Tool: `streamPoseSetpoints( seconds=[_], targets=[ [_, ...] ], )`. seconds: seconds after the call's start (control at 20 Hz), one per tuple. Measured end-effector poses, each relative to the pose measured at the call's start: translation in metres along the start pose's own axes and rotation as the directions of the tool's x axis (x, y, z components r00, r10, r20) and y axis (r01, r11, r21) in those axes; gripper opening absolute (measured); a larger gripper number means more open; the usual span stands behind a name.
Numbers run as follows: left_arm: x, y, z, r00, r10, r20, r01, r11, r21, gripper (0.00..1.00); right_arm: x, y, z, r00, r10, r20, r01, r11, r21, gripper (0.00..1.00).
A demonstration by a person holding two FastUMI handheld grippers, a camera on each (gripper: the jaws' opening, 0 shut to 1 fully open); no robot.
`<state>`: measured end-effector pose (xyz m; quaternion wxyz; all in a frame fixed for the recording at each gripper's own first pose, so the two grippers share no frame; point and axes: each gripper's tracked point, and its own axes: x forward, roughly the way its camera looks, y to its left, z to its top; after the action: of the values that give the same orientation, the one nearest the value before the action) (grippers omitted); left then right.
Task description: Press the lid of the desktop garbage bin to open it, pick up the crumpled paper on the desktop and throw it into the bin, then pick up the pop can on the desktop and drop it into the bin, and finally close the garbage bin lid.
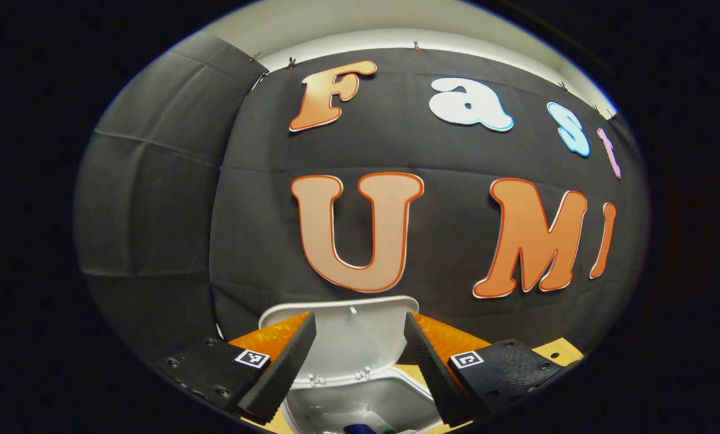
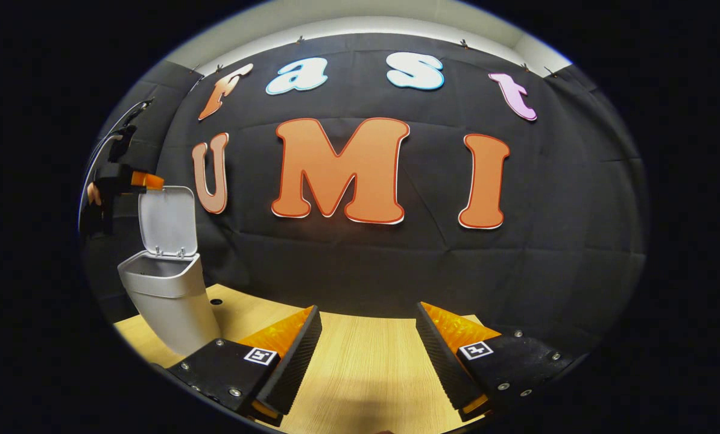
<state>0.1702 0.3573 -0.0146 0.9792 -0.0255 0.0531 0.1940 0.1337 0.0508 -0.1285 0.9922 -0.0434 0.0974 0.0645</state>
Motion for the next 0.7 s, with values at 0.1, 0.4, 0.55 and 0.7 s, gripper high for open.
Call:
streamPoseSetpoints(
  seconds=[0.1, 0.4, 0.55, 0.7],
  targets=[
    [0.013, 0.008, 0.018, 1.0, 0.023, -0.004, -0.023, 1.0, 0.01, 0.93, 0.0, -0.002, 0.002, 1.0, -0.004, 0.006, 0.004, 1.0, 0.001, 0.93],
    [0.063, 0.016, 0.025, 0.996, 0.028, -0.084, -0.028, 1.0, -0.001, 0.93, -0.002, -0.01, 0.006, 1.0, -0.02, 0.014, 0.02, 1.0, 0.005, 0.93],
    [0.08, 0.017, 0.004, 0.986, 0.033, -0.161, -0.032, 0.999, 0.012, 0.93, -0.003, -0.015, 0.006, 0.999, -0.028, 0.017, 0.028, 1.0, 0.002, 0.94],
    [0.084, 0.019, -0.01, 0.974, 0.042, -0.222, -0.041, 0.999, 0.012, 0.94, -0.004, -0.017, 0.005, 0.999, -0.03, 0.016, 0.03, 1.0, -0.001, 0.93]
  ],
)
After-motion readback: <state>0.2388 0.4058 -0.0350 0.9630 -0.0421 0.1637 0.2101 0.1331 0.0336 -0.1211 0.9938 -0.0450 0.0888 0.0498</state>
